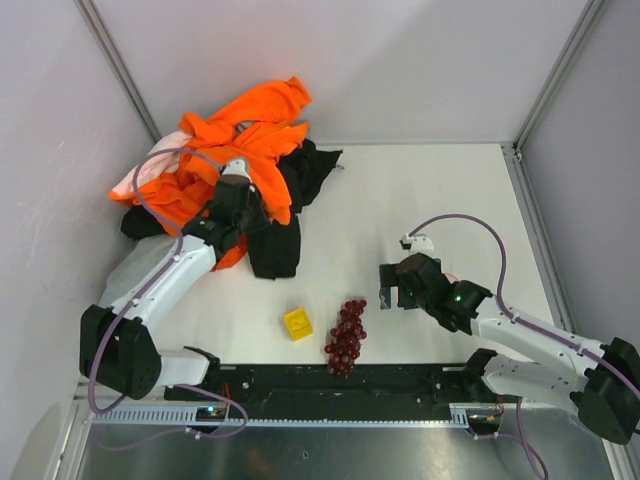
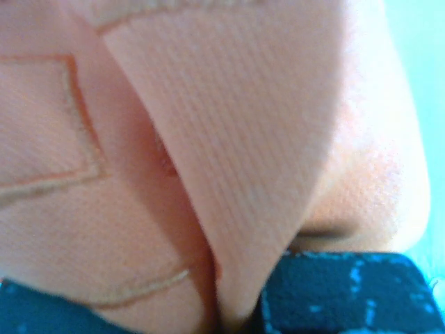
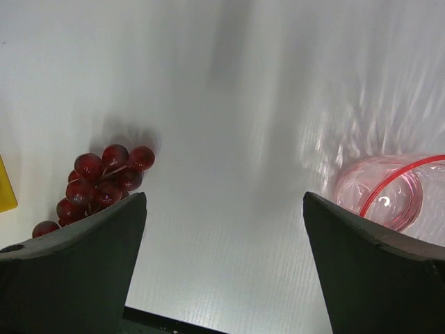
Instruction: Pick out a specific cloth from the pile
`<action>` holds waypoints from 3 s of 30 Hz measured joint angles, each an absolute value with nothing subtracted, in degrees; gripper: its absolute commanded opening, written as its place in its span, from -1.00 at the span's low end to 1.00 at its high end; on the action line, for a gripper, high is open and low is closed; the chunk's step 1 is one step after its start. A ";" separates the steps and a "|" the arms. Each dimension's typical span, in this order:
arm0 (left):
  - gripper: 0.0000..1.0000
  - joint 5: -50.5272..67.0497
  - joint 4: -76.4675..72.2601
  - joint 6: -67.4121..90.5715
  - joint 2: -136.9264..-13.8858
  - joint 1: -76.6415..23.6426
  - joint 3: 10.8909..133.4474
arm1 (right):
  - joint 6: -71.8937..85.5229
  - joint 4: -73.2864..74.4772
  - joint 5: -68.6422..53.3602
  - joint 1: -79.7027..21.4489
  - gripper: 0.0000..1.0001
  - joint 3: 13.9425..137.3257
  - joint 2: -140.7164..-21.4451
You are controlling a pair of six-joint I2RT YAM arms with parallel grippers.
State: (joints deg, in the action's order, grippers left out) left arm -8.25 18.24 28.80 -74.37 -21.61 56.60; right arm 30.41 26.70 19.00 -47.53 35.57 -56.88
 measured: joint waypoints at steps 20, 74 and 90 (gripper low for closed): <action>-0.99 -13.26 33.06 21.82 -84.55 -7.84 93.08 | 30.09 26.72 19.03 -47.51 0.99 35.46 -57.76; 0.99 1.43 19.73 29.95 -107.42 3.09 83.88 | 30.24 27.53 17.56 -48.27 0.99 35.22 -54.48; 0.99 4.14 28.71 29.39 -82.19 3.40 73.03 | 30.68 29.80 17.45 -48.64 0.99 35.09 -49.17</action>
